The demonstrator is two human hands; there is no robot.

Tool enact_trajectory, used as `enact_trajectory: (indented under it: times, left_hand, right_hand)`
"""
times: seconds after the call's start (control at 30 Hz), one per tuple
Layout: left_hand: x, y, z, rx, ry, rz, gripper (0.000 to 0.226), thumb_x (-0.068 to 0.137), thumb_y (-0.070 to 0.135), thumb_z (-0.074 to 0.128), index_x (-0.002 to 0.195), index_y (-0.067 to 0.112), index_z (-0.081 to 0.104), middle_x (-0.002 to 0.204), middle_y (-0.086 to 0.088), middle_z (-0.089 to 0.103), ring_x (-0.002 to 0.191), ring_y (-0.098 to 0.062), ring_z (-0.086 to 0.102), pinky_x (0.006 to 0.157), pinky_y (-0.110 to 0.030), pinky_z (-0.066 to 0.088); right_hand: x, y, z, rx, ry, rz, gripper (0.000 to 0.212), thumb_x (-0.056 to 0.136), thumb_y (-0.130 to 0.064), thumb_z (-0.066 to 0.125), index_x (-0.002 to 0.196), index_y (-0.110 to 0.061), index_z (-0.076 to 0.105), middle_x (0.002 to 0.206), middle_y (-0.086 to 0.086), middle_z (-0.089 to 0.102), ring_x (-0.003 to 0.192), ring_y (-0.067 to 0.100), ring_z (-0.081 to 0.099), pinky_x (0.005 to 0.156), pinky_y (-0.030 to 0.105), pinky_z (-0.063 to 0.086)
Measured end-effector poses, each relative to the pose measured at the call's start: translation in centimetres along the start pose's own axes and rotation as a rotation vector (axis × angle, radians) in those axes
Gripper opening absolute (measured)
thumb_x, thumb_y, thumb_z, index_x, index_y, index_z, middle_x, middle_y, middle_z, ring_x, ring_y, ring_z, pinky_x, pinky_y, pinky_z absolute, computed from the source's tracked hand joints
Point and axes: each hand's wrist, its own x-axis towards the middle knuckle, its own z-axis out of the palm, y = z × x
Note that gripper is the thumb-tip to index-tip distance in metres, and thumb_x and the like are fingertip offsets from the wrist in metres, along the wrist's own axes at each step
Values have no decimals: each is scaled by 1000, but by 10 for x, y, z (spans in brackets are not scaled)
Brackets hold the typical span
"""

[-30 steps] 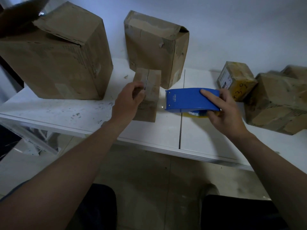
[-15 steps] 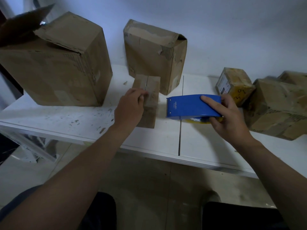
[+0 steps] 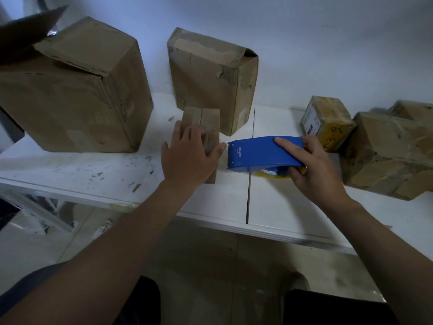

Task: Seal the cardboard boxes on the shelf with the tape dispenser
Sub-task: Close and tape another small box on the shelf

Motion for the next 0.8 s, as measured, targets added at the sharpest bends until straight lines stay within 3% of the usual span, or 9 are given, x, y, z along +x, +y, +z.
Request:
enact_trajectory:
  times: [0.1,0.17,0.3,0.47,0.8]
  left_hand:
    - [2,-3,0,31,4,41,70,84,80,35,124,24,50,149,-3,49,148,-27,30,114,-63,31]
    - [2,-1,1,108,4,50,70,87,78,29,125,23,50,147,-1,52,149,-26,29,116,-66,18]
    - [-4,9,6,192,21,52,70,94,67,23,131,15,51,145,-7,54,147,-28,35,114,-69,21]
    - [-2,6,7,157,-6,58,76,92,67,22,139,13,48,150,-9,50,146,-27,36,114,-60,32]
    - [-2,4,10,131,49,70,70,95,66,32,136,12,50,144,-10,55,139,-28,46,113,-60,33]
  right_hand:
    - [1,2,2,20,-8,-18,81,80,12,68,148,-27,49,125,12,44,103,3,34,94,3,28]
    - [1,2,2,35,-19,-12,81,81,12,67,148,-28,48,125,11,44,102,3,34,93,-2,25]
    - [1,1,1,38,-20,4,82,82,11,67,149,-32,46,128,11,43,105,6,37,92,15,34]
    - [-6,3,-4,40,2,-21,79,84,8,67,150,-30,46,128,10,42,102,14,42,88,29,43]
    - [-10,6,-12,21,43,-21,76,83,8,68,148,-27,49,125,11,42,100,9,38,85,25,41]
